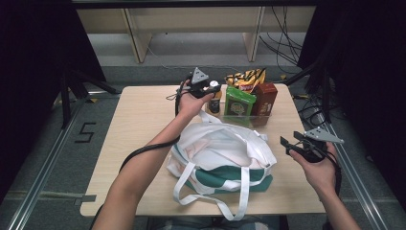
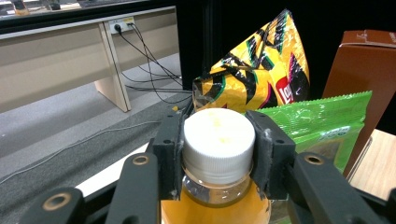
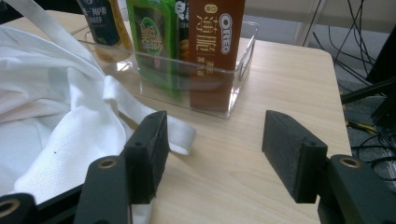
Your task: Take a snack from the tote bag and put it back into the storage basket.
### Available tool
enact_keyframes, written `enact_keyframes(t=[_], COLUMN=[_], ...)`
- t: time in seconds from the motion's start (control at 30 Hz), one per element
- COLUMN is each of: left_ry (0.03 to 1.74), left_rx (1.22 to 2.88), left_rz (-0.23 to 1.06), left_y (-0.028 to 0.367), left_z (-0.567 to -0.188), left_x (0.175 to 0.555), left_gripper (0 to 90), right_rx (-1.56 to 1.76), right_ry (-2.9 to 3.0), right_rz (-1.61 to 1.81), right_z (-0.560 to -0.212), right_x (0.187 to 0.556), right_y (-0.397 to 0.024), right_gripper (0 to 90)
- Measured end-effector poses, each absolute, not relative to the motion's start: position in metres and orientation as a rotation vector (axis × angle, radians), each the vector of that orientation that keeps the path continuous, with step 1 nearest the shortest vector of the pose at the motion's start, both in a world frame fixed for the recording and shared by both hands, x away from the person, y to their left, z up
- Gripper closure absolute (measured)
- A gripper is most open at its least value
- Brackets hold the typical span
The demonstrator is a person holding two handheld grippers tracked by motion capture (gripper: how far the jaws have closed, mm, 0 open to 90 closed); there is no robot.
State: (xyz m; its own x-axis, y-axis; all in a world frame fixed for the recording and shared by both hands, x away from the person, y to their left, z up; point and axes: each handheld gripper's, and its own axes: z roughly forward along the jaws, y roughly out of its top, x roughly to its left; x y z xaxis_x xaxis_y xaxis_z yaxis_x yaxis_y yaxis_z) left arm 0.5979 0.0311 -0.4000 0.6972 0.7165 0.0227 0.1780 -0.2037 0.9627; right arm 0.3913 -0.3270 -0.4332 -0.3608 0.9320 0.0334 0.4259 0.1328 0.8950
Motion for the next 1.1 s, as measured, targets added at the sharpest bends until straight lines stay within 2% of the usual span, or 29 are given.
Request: enact_keyframes(t=[1.1], left_ry=[0.749], left_rx=[1.779], left_rz=[0.564], left_y=[0.030], left_z=[-0.414], left_x=[0.600], left_gripper=[58.8], right_rx=[1.319], right_ry=[1.856], right_rz=[1.173], right_z=[-0.433], right_x=[0.390], right_y=[-0.325], right_gripper=[41.5])
